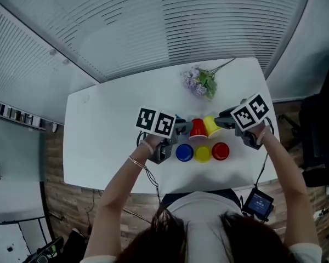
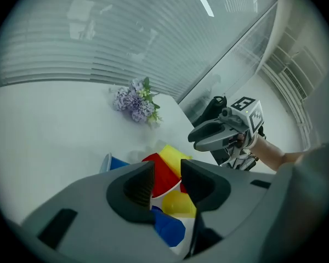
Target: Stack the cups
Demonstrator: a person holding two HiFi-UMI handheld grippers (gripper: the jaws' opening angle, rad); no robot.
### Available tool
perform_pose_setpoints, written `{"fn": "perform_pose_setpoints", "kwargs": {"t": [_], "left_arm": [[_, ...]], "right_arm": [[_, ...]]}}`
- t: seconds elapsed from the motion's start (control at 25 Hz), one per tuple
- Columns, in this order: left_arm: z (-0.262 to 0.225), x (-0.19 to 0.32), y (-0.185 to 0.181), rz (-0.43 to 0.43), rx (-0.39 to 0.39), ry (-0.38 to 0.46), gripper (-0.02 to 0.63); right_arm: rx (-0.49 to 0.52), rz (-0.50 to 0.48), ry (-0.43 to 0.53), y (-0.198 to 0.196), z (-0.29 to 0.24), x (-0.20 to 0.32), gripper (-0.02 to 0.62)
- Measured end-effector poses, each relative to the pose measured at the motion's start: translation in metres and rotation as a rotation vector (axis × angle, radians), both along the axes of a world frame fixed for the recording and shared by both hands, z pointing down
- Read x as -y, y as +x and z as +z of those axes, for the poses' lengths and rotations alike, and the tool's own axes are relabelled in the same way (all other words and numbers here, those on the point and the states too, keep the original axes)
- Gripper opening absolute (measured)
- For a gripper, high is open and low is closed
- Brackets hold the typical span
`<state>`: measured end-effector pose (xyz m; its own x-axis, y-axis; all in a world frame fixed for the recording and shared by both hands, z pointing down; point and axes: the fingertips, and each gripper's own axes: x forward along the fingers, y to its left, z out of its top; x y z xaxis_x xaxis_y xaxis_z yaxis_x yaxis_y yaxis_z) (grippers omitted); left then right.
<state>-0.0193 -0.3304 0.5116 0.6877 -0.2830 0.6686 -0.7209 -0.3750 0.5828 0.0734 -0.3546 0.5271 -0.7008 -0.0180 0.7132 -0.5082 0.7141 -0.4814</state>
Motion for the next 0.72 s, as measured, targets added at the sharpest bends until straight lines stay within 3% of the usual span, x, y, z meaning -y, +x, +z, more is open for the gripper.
{"fn": "perform_pose_setpoints", "kwargs": {"t": [0.2, 0.44, 0.72], "left_arm": [[0.030, 0.000, 0.015, 0.048, -0.039, -0.146, 0.219], [0.044, 0.007, 0.029, 0.038, -0.039, -0.228, 0.256], [0.052, 0.016, 0.031, 0.084, 0.066, -0.258, 0.287]], "right_arm": [[-0.016, 0.021, -0.115, -0.005, 0.024, 0.005, 0.199], [-0.034, 0.017, -0.214, -0.005, 0.043, 0.004, 0.246], [-0.053, 0.002, -0.274, -0.008, 0.059, 0.004, 0.259]]}}
